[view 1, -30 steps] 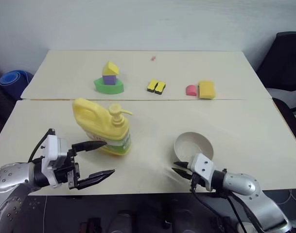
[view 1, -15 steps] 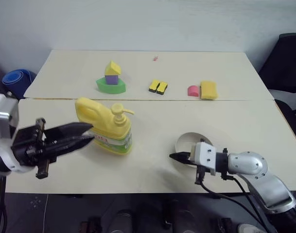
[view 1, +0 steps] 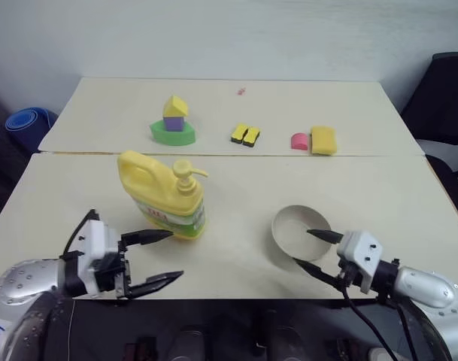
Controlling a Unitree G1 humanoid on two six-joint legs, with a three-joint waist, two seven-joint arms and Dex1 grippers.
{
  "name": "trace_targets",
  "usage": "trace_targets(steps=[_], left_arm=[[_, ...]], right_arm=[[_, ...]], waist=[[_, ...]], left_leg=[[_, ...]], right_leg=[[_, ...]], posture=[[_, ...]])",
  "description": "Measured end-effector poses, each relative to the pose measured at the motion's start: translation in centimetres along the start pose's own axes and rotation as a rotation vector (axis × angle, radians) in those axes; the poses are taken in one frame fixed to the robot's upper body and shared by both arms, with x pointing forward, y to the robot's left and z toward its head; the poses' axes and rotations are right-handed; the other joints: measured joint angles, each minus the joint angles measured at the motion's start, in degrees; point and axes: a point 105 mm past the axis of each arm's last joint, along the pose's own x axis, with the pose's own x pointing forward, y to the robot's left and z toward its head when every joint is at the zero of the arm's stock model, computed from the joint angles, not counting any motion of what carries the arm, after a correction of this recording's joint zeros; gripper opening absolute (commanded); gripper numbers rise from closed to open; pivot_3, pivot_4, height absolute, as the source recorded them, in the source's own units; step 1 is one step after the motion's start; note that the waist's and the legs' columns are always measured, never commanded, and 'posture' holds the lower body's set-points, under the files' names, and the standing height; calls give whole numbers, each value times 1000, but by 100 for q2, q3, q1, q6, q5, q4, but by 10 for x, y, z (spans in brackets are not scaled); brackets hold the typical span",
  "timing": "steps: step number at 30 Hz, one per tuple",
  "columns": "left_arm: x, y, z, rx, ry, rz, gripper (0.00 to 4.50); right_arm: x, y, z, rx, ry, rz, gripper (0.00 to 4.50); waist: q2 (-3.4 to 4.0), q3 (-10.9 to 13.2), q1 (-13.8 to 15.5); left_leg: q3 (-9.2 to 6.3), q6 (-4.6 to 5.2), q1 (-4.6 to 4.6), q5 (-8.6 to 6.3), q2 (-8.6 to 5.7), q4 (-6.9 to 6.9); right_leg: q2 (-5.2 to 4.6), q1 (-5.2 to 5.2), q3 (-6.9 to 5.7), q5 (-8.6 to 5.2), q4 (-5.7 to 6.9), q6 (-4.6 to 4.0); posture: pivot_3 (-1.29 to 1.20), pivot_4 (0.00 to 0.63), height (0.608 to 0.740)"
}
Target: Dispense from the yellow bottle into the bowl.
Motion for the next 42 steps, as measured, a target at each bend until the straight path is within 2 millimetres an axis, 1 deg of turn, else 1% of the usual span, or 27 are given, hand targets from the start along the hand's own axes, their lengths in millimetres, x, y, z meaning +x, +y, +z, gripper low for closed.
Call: trace_targets(steps=[3, 5, 7, 9, 12, 15, 18, 21, 22, 24, 27, 28, 29, 30, 31, 32, 36, 39, 40, 42], left_arm=[[4, -1, -10, -17, -5, 17, 4500], [5, 2, -15, -21, -23, 64, 4500], [6, 1, -21, -35, -12, 79, 4500], [9, 0, -28, -51, -1, 83, 4500], [14, -7, -35, -60, 23, 47, 4500], [20, -6, -31, -42, 11, 25, 4500], [21, -3, -26, -15, 9, 9, 4500], [20, -3, -27, -17, 15, 7, 4500], [20, -2, -27, -20, 16, 10, 4500], [20, -1, -27, -23, 16, 16, 4500], [19, 0, -26, -21, 15, 22, 4500], [20, 1, -25, -19, 14, 23, 4500], [20, 2, -25, -17, 14, 29, 4500], [20, 2, -24, -16, 13, 31, 4500], [19, 3, -24, -15, 13, 36, 4500], [19, 4, -24, -15, 13, 42, 4500], [17, 8, -20, -42, -9, 66, 4500], [8, 9, -9, -143, -58, 75, 4500], [0, 9, 0, -170, -70, 68, 4092], [-14, 13, 27, -173, -104, 70, 3589]], right_arm=[[-9, 4, -8, 4, 38, -2, 4477], [-14, 7, -16, 3, 85, 3, 4477], [-15, 9, -21, -17, 119, 9, 4477], [-9, 12, -23, -47, 129, 23, 4477], [3, 13, -27, -76, 132, 37, 4477], [17, 9, -28, -119, 122, 34, 4477], [29, 5, -31, -152, 125, 27, 4477], [37, 3, -37, -154, 143, 23, 3893], [39, 4, -40, -151, 148, 31, 3577], [43, 7, -43, -146, 153, 48, 2849], [48, 10, -43, -143, 136, 57, 1720], [49, 10, -43, -145, 137, 58, 1410], [50, 8, -43, -152, 139, 56, 996], [51, 6, -43, -157, 137, 55, 720], [52, 5, -42, -167, 131, 56, 284], [54, 4, -41, -177, 126, 54, 21], [57, 3, -37, -192, 108, 87, 21], [58, 7, -24, -213, 67, 183, 21], [56, 7, -14, -255, 54, 236, 0], [52, 6, 11, -354, 18, 323, 0]], waist=[[-1, -1, 13], [-2, -1, 14], [-4, -2, 12], [-6, -3, 14], [-7, -4, 13], [-7, -4, 28], [-6, -5, 37], [-6, -6, 29], [-6, -6, 28], [-6, -6, 38], [-5, -6, 39], [-6, -6, 39], [-5, -6, 36], [-5, -6, 36], [-5, -6, 35], [-6, -6, 29], [-7, -6, 14], [-7, -5, -19], [-6, -2, -47], [-5, -2, -63]], left_leg=[[0, 1, 0, -1, 0, -1], [0, 3, -1, -1, 1, 0], [0, 3, 1, -1, 0, 0], [1, 5, 4, -1, -1, 1], [1, 7, 3, 0, -4, 0], [0, 8, 3, 1, -4, 2], [-1, 8, 3, 1, -4, 1], [-3, 8, -4, 1, -2, 0], [-3, 8, -5, 1, -3, 0], [-5, 8, -5, 1, -3, 0], [-5, 8, -4, 1, -4, 2], [-5, 8, -4, 1, -4, 3], [-5, 8, -4, 1, -4, 4], [-5, 8, -4, 1, -4, 4], [-6, 8, -4, 1, -3, 3], [-7, 8, -4, 1, -1, 4], [-8, 7, -4, 2, 0, 3], [-11, 7, -9, 2, 3, 6], [-15, 6, -12, 2, 4, 8], [-22, 4, -9, 3, 5, 8]], right_leg=[[-21, 0, -1, 0, 8, 0], [-23, 0, -2, 0, 2, 0], [-23, 0, -2, 0, 2, 0], [-23, 0, -2, 0, 4, 0], [-23, 0, -2, -1, 4, -1], [-27, 0, -4, -1, 4, -1], [-27, -1, -5, -1, 5, -1], [-27, -1, -12, -1, 15, -1], [-27, -1, -12, -1, 15, -1], [-28, -1, -14, -1, 15, -1], [-27, -1, -15, -1, 15, -1], [-27, -1, -16, -1, 15, -1], [-27, -1, -17, 0, 15, -1], [-27, -1, -17, -1, 15, -1], [-27, -1, -17, -1, 17, -1], [-27, -1, -16, -1, 17, -1], [-27, -1, -16, -1, 22, -1], [-31, -4, -16, -1, 24, -1], [-34, -6, -17, -1, 27, -1], [-35, -4, -19, -2, 25, -3]], posture=[[0, 150, 740], [0, 150, 740], [0, 150, 740], [0, 150, 740], [0, 150, 740], [0, 150, 740], [0, 150, 740], [0, 150, 740], [0, 150, 740], [0, 150, 740], [0, 150, 740], [0, 150, 740], [0, 150, 740], [0, 150, 740], [0, 150, 740], [0, 150, 740], [0, 150, 740], [0, 150, 740], [0, 150, 740], [0, 150, 740]])
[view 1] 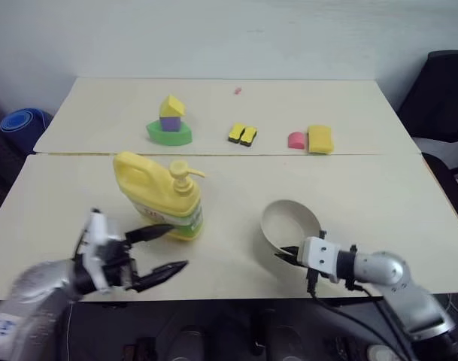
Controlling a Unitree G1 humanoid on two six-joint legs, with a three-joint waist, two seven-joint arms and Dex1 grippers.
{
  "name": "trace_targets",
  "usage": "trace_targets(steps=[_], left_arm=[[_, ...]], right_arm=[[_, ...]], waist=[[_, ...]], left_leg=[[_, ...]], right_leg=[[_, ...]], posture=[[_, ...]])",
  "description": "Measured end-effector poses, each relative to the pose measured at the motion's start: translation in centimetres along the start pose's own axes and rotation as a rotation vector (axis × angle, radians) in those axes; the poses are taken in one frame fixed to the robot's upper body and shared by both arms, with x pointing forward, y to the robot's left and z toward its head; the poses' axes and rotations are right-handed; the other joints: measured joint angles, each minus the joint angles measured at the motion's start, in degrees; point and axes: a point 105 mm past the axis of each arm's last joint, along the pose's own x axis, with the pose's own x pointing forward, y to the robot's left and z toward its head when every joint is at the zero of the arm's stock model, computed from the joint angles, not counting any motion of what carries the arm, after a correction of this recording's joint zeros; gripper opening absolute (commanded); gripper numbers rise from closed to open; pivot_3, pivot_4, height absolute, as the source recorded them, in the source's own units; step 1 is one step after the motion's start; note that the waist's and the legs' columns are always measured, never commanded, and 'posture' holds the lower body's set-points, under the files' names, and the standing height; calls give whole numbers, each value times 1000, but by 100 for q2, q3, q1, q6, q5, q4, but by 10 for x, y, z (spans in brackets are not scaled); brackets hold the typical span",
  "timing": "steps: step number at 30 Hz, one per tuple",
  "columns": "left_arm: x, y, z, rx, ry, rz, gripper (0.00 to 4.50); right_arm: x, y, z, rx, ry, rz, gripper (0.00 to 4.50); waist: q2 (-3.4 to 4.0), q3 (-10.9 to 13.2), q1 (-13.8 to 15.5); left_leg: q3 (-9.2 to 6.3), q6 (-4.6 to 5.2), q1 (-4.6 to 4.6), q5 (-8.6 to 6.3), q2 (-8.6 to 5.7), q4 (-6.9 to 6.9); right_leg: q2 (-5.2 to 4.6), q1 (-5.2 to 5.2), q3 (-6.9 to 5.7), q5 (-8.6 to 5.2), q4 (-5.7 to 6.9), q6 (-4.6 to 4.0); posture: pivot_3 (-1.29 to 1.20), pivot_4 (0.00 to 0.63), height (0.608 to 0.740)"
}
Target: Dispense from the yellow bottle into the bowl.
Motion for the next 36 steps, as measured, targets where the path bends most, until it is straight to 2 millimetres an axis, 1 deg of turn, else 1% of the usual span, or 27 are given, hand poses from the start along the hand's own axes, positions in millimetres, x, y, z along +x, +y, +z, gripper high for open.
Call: trace_targets(steps=[2, 3, 5, 7, 9, 10, 11, 13, 15, 19, 24, 28, 32, 36], left_arm=[[-7, 0, 31, -5, -52, -11, 2840], [-8, 0, 45, 4, -76, -22, 2536], [-6, 1, 73, 56, -135, -31, 1871], [-2, 8, 98, 116, -201, -22, 1162], [5, 15, 113, 156, -240, -23, 494], [9, 17, 117, 168, -243, -27, 156], [15, 21, 120, 177, -248, -31, 9], [30, 28, 123, 188, -258, -46, 9], [45, 34, 121, 199, -243, -60, 9], [64, 44, 114, 186, -224, -53, 9], [72, 41, 107, 180, -185, -81, 9], [73, 42, 103, 168, -160, -80, 9], [74, 46, 93, 158, -72, -52, 9], [74, 45, 92, 164, -18, -43, 9]], right_arm=[[-4, -7, 28, -95, -54, 80, 0], [-5, -9, 39, -126, -73, 124, 0], [-6, -13, 55, -158, -94, 202, 0], [-6, -18, 67, -169, -107, 253, 0], [-5, -25, 78, -185, -114, 289, 0], [-5, -27, 83, -191, -116, 298, 0], [-4, -31, 87, -196, -115, 302, 0], [1, -39, 99, -215, -129, 305, 0], [5, -44, 111, -244, -143, 309, 0], [12, -50, 123, -258, -135, 309, 0], [20, -48, 128, -253, -129, 335, 0], [21, -50, 129, -262, -114, 336, 0], [25, -54, 127, -245, -89, 340, 0], [25, -61, 139, -275, -89, 322, 0]], waist=[[0, 0, 1], [0, 0, 8], [1, 1, 47], [1, 1, 77], [1, 1, 80], [1, 1, 75], [1, 1, 75], [1, 1, 67], [1, 1, 48], [0, 2, -1], [0, 2, -20], [0, 2, -16], [0, 2, -17], [1, 1, -23]], left_leg=[[-6, -3, 2, 1, 0, 0], [-7, -3, 0, 1, -2, 1], [-14, -3, -1, 2, -10, 5], [-13, -3, -3, 2, -12, 7], [-11, -4, -6, 2, -14, 7], [-12, -4, -7, 2, -13, 6], [-9, -4, -8, 2, -15, 6], [-3, -5, -10, 2, -16, 6], [1, -6, -10, 3, -16, 7], [0, -8, -13, 4, -11, 8], [-1, -15, -13, 7, -8, 8], [-2, -16, -13, 7, -9, 12], [-2, -16, -13, 7, -11, 14], [-3, -17, -12, 7, -8, 14]], right_leg=[[-3, 1, -5, -1, -5, -2], [-4, 1, -7, -2, -7, -4], [-11, 6, -16, -2, -13, -4], [-8, 8, -18, -1, -4, -2], [-2, 7, -21, 0, -3, -1], [2, 7, -24, -1, -4, -1], [11, 5, -33, 0, -5, -1], [23, 3, -48, 1, -3, 3], [29, 2, -60, 3, -3, 5], [32, 0, -67, 3, -5, 6], [9, -3, -67, 3, -2, 6], [5, -2, -67, 3, 1, 6], [5, -2, -67, 3, 3, 6], [4, -2, -67, 3, 3, 6]], posture=[[0, 150, 740], [0, 150, 740], [0, 150, 740], [0, 150, 740], [0, 150, 740], [0, 150, 740], [0, 150, 740], [0, 150, 740], [0, 150, 740], [0, 150, 740], [0, 150, 740], [0, 150, 740], [0, 150, 740], [0, 150, 740]])
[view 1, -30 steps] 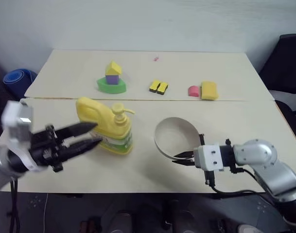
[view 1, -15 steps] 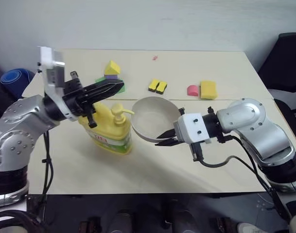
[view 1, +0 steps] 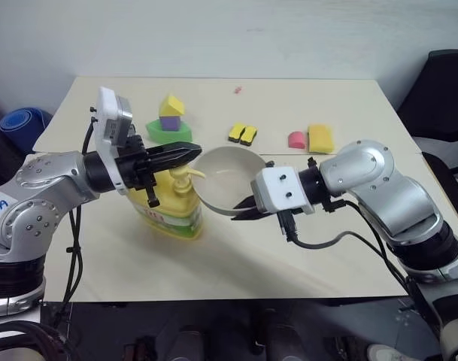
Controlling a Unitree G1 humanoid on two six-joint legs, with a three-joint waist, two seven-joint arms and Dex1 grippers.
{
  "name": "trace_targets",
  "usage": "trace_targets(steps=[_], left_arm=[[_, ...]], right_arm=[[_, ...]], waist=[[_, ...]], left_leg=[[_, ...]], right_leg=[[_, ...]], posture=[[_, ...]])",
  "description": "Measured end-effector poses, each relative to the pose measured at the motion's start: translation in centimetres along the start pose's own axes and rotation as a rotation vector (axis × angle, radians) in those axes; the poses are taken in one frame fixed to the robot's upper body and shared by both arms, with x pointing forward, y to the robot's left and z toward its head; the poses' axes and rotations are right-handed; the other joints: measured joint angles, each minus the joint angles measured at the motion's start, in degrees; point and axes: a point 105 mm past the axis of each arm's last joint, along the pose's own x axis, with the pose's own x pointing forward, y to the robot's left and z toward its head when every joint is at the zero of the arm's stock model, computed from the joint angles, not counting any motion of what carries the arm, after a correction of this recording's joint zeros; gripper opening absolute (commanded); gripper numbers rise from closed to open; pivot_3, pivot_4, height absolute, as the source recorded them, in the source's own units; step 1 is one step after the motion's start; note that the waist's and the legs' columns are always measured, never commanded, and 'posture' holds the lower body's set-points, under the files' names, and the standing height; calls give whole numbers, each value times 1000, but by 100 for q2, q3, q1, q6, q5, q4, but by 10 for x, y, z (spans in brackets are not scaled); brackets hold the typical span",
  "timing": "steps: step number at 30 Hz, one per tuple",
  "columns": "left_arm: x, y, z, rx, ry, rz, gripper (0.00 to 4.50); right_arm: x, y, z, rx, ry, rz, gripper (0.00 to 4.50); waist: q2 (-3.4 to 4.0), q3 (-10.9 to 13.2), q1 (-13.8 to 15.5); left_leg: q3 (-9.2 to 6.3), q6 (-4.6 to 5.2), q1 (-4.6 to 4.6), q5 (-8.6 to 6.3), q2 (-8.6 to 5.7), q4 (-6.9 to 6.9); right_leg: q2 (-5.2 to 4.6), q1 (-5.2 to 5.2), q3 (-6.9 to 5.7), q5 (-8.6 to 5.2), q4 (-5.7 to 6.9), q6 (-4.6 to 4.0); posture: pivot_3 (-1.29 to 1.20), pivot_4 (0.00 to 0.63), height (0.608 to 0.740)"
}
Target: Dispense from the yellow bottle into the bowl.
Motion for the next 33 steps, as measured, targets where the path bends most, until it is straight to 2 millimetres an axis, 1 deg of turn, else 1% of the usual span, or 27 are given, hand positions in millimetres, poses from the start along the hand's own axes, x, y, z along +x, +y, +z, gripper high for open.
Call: trace_targets(steps=[6, 10, 16, 18, 19, 20, 22, 24, 25, 30, 33], left_arm=[[2, -6, -4, 22, 67, -11, 9], [2, -3, -6, 52, 97, 24, 9], [2, 0, -10, 90, 121, 73, 9], [1, 2, -14, 89, 132, 94, 9], [0, 4, -19, 82, 146, 114, 9], [0, 5, -29, 51, 163, 124, 9], [1, 5, -34, 40, 160, 130, 9], [0, 5, -48, 10, 189, 142, 9], [2, 2, -49, -1, 172, 134, 9], [3, 7, -47, -25, 112, 167, 9], [3, 14, -43, -34, 81, 184, 9]], right_arm=[[3, -3, 3, 13, -2, 4, 0], [3, -4, 3, 23, -7, 9, 0], [4, -3, 4, 36, -13, 26, 0], [4, -3, 4, 41, -14, 27, 0], [4, -3, 4, 43, -15, 28, 0], [6, -2, 2, 52, -10, 36, 0], [9, 1, 1, 64, -10, 51, 0], [13, 6, -3, 90, 0, 80, 0], [15, 8, -6, 107, 0, 83, 0], [13, 4, -6, 111, 3, 63, 0], [12, 3, -8, 99, 4, 47, 0]], waist=[[1, -1, 4], [3, -2, 5], [26, -16, -7], [46, -28, -9], [56, -34, -10], [65, -40, -9], [65, -40, 0], [71, -43, 2], [62, -38, 5], [63, -39, 17], [62, -39, 25]], left_leg=[[0, -1, 4, 0, -2, 0], [2, -2, 9, 1, -3, 1], [5, -4, 18, 2, -2, 0], [5, -4, 19, 2, -2, 0], [6, -4, 20, 2, -2, -1], [8, -4, 20, 2, -3, -2], [5, -4, 18, 2, -2, -1], [5, -4, 14, 2, -5, -1], [1, -4, 6, 2, -3, 1], [-3, -4, 8, 2, -4, 3], [-4, -4, 6, 2, -5, 5]], right_leg=[[-3, 2, 2, 0, 2, 0], [-2, 4, 4, 0, 8, 0], [-3, 5, 11, 0, 14, 0], [-3, 5, 13, 0, 14, 0], [-3, 5, 15, 0, 15, 0], [-3, 5, 17, 0, 17, 0], [-3, 5, 26, 0, 16, -1], [-5, 3, 32, 0, 16, -1], [-5, 1, 36, 0, 14, -1], [-8, 3, 43, 0, 14, -1], [-9, 3, 41, 0, 14, -1]], posture=[[0, 150, 740], [0, 150, 740], [0, 150, 740], [0, 150, 740], [0, 150, 740], [0, 150, 740], [0, 150, 740], [0, 150, 740], [0, 150, 740], [0, 150, 740], [0, 150, 740]])
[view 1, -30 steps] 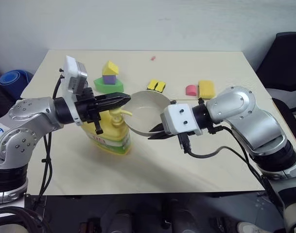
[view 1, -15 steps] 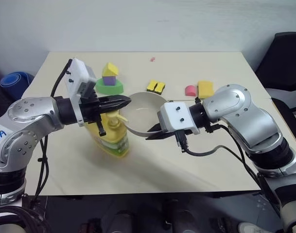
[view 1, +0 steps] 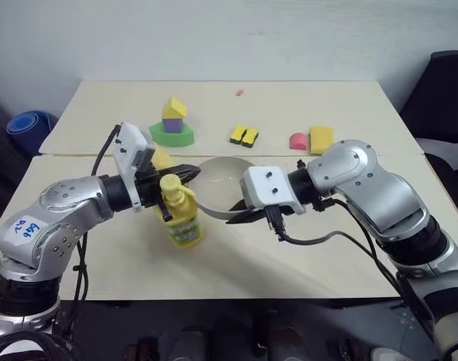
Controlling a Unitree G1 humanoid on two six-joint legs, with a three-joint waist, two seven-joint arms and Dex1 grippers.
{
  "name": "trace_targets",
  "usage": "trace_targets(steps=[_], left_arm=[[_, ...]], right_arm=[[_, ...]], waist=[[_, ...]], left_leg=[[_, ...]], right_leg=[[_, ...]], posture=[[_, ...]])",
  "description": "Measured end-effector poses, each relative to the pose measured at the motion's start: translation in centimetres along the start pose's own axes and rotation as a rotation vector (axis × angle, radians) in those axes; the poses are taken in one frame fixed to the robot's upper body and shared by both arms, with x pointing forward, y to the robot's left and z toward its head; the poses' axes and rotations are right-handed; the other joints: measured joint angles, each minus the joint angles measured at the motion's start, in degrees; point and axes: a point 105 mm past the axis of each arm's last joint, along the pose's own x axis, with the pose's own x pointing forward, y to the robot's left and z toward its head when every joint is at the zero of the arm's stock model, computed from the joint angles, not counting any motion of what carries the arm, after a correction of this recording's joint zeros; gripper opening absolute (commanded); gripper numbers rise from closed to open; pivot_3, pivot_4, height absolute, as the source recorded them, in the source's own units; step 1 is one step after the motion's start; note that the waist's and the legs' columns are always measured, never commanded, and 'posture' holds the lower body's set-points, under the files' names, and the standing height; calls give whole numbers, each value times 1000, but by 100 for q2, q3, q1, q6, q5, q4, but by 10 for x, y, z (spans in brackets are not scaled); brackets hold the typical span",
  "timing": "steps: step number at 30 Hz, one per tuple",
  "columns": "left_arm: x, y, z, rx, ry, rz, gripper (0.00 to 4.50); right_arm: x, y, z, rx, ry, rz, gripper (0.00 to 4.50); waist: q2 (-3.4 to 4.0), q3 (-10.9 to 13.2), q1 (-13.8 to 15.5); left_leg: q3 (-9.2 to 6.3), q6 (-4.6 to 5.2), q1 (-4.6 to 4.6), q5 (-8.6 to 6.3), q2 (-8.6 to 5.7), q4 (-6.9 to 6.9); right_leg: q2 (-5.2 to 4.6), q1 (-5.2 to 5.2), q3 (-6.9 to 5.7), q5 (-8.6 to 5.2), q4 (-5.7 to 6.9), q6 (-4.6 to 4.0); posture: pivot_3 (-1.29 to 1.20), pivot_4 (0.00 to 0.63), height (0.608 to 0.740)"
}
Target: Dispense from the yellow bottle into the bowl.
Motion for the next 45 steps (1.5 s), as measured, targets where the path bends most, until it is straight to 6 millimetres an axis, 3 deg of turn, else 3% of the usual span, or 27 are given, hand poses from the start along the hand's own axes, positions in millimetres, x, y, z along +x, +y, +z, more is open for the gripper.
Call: trace_targets(steps=[7, 13, 20, 24, 29, 34, 45], left_arm=[[-3, 11, 11, 0, -44, 10, 9], [-8, 16, 34, 30, -116, 3, 9], [-20, 13, 46, 62, -137, -59, 9], [-31, 9, 58, 63, -133, -86, 9], [-29, -8, 54, 51, -87, -137, 9], [-25, -15, 42, 4, -49, -141, 9], [-27, -24, 40, 12, -41, -122, 9]], right_arm=[[-7, 3, -11, -38, -7, -41, 0], [-10, 6, -16, -46, -9, -43, 0], [-7, 17, -4, -31, -54, 16, 0], [-6, 13, 6, -15, -71, 29, 0], [-1, 5, 18, -32, -91, 12, 0], [3, 5, 15, -17, -79, 23, 0], [0, 11, 15, -28, -53, 72, 0]], waist=[[-20, 13, -13], [-30, 18, -12], [-36, 23, -16], [-37, 26, -21], [-38, 27, -20], [-39, 27, -20], [-39, 28, -21]], left_leg=[[0, 0, -8, 0, 3, -2], [0, 0, -9, 0, 4, -2], [-2, -1, -10, 0, 6, -3], [-4, -1, -10, -1, 7, -4], [-8, -1, -11, -1, 5, -5], [-8, -1, -12, -1, 5, -5], [-8, -2, -11, -1, 5, -8]], right_leg=[[4, -4, -9, 0, -8, 0], [3, -4, -13, 0, -12, 0], [4, -4, -21, 0, -14, 0], [2, -4, -16, 0, -15, 0], [-1, -4, -9, 0, -17, 0], [0, -4, -8, 0, -17, 0], [0, -4, -6, 0, -19, 0]], posture=[[0, 150, 740], [0, 150, 740], [0, 150, 740], [0, 150, 740], [0, 150, 740], [0, 150, 740], [0, 150, 740]])
